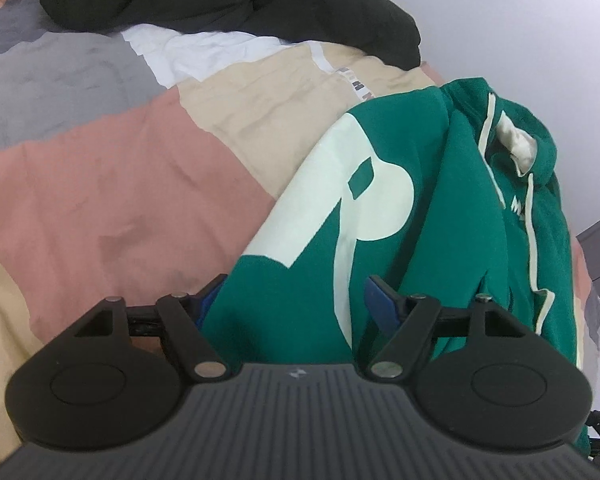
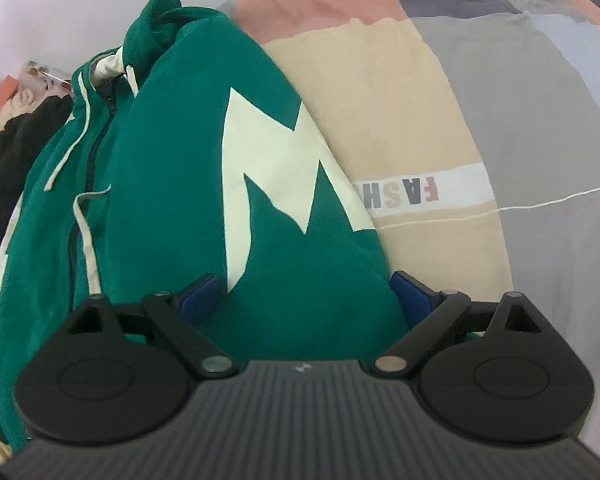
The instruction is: Fold large clothes
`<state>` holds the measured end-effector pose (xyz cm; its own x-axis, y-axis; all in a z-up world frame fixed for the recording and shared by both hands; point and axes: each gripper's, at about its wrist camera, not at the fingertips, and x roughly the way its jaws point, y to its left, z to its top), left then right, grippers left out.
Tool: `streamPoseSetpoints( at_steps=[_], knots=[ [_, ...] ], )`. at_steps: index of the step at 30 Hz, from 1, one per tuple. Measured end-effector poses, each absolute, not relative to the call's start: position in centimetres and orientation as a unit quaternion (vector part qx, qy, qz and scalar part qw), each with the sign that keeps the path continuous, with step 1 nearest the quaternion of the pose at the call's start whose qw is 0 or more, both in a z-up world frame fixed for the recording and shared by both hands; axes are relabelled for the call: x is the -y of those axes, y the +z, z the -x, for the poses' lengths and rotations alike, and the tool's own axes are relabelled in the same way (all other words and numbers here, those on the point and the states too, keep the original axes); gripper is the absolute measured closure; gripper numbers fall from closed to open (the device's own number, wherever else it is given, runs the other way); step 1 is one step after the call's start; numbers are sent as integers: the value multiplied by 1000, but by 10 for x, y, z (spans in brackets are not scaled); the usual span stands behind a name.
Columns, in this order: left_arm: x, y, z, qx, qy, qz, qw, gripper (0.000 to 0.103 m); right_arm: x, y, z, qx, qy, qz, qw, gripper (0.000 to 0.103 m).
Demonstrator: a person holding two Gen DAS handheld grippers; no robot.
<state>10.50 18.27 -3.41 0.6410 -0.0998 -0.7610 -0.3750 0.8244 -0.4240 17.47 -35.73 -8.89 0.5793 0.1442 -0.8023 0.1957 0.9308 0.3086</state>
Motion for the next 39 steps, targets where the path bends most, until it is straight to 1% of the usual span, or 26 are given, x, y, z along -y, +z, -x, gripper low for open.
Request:
streamPoseSetpoints(
  at_steps=[1,2,4,5,6,7,8,9,10,11,12,14,16,19,21,24,28,30,34,37,39],
  knots=[
    [-183,-35,-104,-415,80,287,859,37,354,-88,-174,-459,-11,-180,870,8],
    [-183,-35,-104,-415,83,288,859,41,352,-88,-174,-462,-6,-174,870,8],
    [-185,-35,-103,-414,86,292,858,56,345,-89,-174,-466,1,-159,870,9],
    [-185,-36,-102,-412,84,296,858,60,342,-88,-174,-467,5,-149,872,16],
    [-187,-36,-102,-410,83,299,858,69,339,-87,-175,-469,10,-138,873,20],
    [-187,-36,-101,-406,79,303,858,81,337,-86,-175,-468,14,-130,874,28],
    [-187,-35,-101,-403,72,308,859,87,335,-84,-175,-465,13,-121,877,39],
    [-188,-35,-101,-400,67,311,859,93,334,-81,-174,-462,11,-113,880,46],
    [-188,-32,-101,-396,64,310,862,96,334,-78,-172,-457,9,-105,883,60],
    [-188,-28,-101,-390,60,307,866,97,335,-74,-170,-450,6,-100,887,69],
    [-189,-23,-100,-380,58,305,871,97,335,-70,-168,-442,4,-98,892,70],
    [-197,-11,-98,-354,53,318,878,97,338,-62,-165,-431,2,-99,897,76],
    [-207,1,-95,-333,51,333,881,98,343,-54,-163,-420,-1,-108,901,77],
    [-223,17,-95,-307,64,326,892,98,351,-41,-160,-404,-6,-98,909,78],
    [-235,23,-97,-297,66,330,894,98,357,-35,-159,-392,-21,-79,916,87],
    [-250,28,-104,-290,70,339,892,98,377,-35,-162,-393,-38,-83,915,91],
    [-259,38,-115,-281,81,317,902,98,397,-24,-170,-384,-59,-70,919,94],
    [-262,47,-125,-279,96,294,909,98,407,-9,-179,-366,-68,-48,927,94],
    [-279,66,-146,-253,123,296,913,98,427,15,-210,-344,-88,8,935,94],
    [-279,87,-168,-230,142,244,931,98,452,30,-243,-334,-116,40,934,95],
    [-281,100,-183,-213,150,202,944,97,472,40,-261,-320,-142,40,936,95]
  ],
)
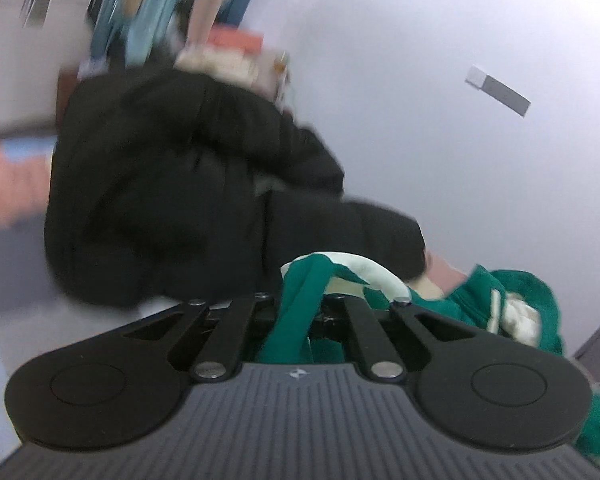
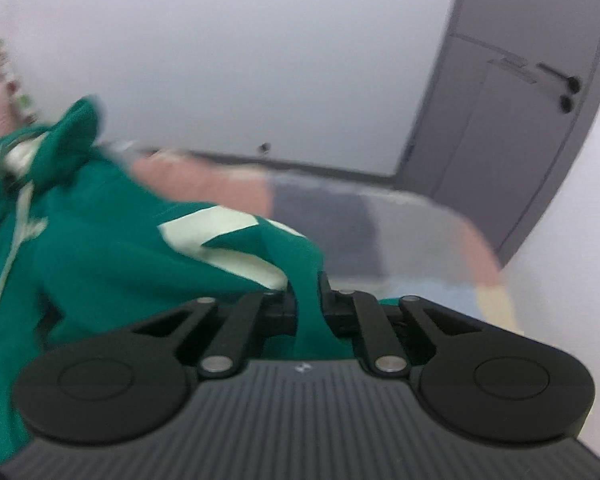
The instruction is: Fold large clothes
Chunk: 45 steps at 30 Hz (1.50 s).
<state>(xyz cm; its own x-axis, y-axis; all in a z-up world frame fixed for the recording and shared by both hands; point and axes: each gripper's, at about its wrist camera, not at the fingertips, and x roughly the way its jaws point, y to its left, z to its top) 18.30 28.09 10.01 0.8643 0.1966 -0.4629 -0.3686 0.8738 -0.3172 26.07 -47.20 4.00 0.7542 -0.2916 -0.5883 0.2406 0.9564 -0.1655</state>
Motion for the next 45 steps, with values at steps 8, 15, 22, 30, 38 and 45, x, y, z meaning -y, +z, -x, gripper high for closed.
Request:
streamPoseSetpoints(
  at_steps=[8,15,22,30,38,45],
  knots=[
    [-321,42,-241,-267,207,193,921,97,537,23,-343,-289,-229,55,928,94],
    [-340,-13,-276,-336,235,192,892,96,564,-69,-390,-330,-248,45,910,94],
    [-312,-7,-290,-360,250,106,893,92,568,-121,-396,-358,-253,29,899,93],
    [-274,34,-253,-332,250,84,906,43,561,-79,-360,-340,-252,-63,904,26],
    [-240,81,-188,-286,216,112,927,35,512,-21,-298,-300,-197,-98,928,20],
    [-199,103,-127,-248,132,168,945,35,448,-8,-244,-303,-116,-118,939,20]
  ],
)
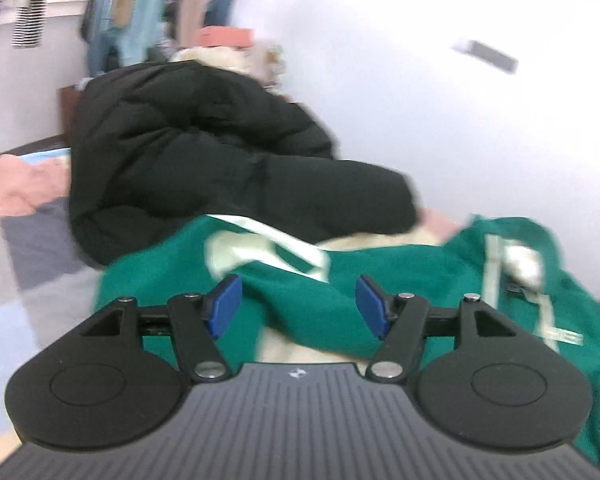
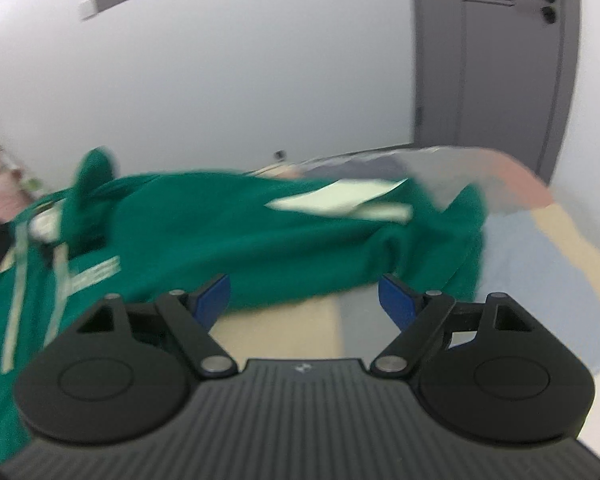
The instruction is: Fold large clothes
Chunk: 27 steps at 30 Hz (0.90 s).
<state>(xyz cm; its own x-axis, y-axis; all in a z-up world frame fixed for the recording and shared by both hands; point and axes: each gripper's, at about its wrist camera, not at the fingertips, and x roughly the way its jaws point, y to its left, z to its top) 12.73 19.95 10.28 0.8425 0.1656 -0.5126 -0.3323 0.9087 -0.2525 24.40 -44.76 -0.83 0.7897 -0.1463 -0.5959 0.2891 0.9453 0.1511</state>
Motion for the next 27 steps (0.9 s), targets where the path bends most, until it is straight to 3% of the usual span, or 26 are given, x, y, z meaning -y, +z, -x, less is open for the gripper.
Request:
streamPoseSetpoints(
  at_steps=[13,20,27],
  knots=[
    [-115,52,-90,-349,-9,228,909,35,331,-52,-161,-363,29,-166,916,20],
    [-119,11,-99,-398,10,262,879,35,339,-81,-155,-381,10,-170,909,21],
    [-127,-11,-107,-416,21,295,860,36,340,-79,-144,-349,-18,-160,923,21]
  ],
)
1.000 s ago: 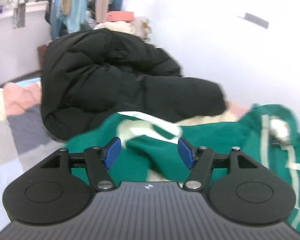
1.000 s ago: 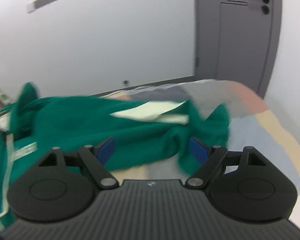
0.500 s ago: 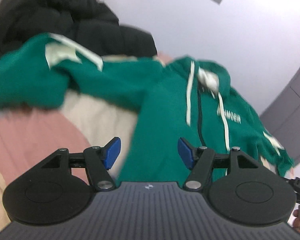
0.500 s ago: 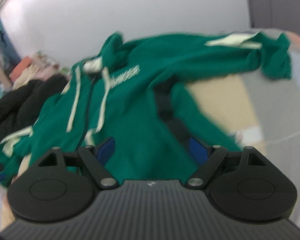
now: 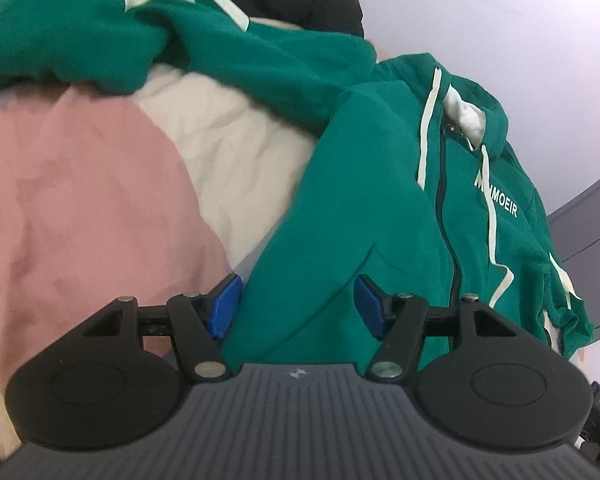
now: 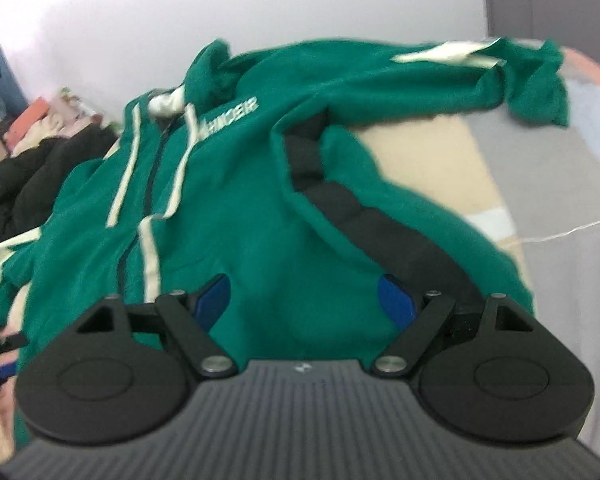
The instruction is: Fold large clothes
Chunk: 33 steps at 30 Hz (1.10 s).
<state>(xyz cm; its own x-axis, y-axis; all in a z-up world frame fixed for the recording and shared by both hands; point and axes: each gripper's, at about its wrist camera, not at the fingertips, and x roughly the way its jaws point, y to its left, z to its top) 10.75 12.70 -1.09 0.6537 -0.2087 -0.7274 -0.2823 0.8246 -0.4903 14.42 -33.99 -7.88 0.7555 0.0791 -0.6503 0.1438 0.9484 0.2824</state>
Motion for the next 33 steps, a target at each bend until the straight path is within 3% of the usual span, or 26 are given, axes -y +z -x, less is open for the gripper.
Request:
streamPoseSetpoints(
  at_steps=[16,24,25,28,30,33],
  knots=[
    [-125,-23,-89,-433,23,302,849,36,351,-64,-125,-313,-105,-117,937,21],
    [-110,-31,-89,-441,13,289,850,48,342,-104,-163,-408,-102,-44,906,21],
    [-111,-33,-89,-444,5,293,847,53,342,-110,-167,-417,-104,-39,902,25],
    [-111,-36,-91,-448,-7,299,843,65,346,-114,-171,-425,-106,-44,898,51],
    [-113,-35,-89,-444,-15,310,840,77,349,-111,-168,-428,-98,-51,897,84],
    [-117,-26,-86,-428,-43,315,846,88,350,-100,-160,-428,-69,-80,897,95]
  ],
)
